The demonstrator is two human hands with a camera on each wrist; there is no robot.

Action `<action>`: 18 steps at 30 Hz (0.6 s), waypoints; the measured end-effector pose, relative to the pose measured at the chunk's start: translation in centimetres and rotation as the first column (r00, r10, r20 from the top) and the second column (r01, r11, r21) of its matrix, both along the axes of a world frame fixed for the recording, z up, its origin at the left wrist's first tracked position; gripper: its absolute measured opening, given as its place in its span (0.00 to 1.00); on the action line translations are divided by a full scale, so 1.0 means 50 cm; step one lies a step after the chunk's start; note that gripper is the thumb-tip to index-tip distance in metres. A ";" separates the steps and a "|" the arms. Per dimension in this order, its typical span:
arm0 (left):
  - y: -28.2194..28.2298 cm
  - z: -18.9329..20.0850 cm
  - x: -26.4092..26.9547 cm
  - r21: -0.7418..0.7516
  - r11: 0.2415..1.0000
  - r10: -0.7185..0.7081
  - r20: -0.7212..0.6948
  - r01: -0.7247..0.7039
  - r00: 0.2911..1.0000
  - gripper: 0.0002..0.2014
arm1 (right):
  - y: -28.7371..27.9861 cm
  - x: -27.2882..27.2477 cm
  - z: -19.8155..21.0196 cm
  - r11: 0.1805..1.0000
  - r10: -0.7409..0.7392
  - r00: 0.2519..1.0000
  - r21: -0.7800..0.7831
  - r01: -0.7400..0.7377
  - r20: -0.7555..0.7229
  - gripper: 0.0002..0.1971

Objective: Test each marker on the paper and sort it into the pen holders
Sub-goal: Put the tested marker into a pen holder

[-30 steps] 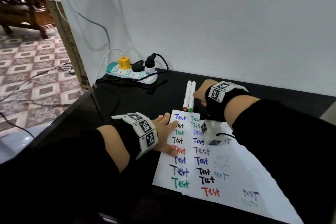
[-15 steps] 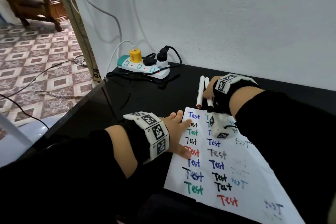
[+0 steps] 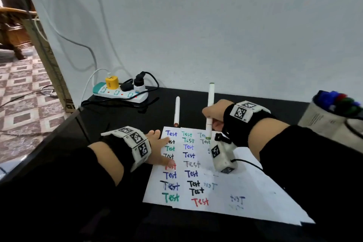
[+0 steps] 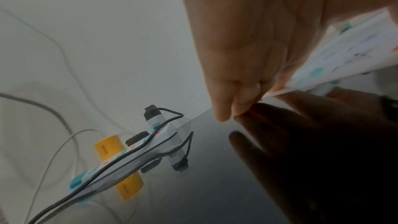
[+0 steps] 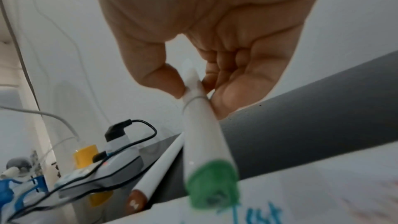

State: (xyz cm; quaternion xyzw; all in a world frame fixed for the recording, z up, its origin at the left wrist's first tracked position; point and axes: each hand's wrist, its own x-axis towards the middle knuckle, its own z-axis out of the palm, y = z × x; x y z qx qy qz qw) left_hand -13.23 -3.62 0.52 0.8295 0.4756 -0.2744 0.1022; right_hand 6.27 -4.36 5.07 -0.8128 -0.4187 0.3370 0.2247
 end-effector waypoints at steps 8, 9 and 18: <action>-0.066 0.064 0.088 0.033 0.999 0.015 0.482 -0.035 0.876 0.33 | -0.115 0.027 0.003 0.980 -0.060 0.936 0.158 0.121 -0.347 0.07; -0.074 0.068 0.099 0.009 0.999 0.033 0.539 -0.045 0.842 0.31 | -0.126 0.026 0.007 0.973 -0.058 0.922 0.187 0.139 -0.384 0.08; -0.123 0.090 0.141 -0.084 0.976 0.185 0.814 -0.202 0.551 0.09 | -0.183 0.013 0.055 0.935 -0.070 0.932 0.302 0.185 -0.355 0.19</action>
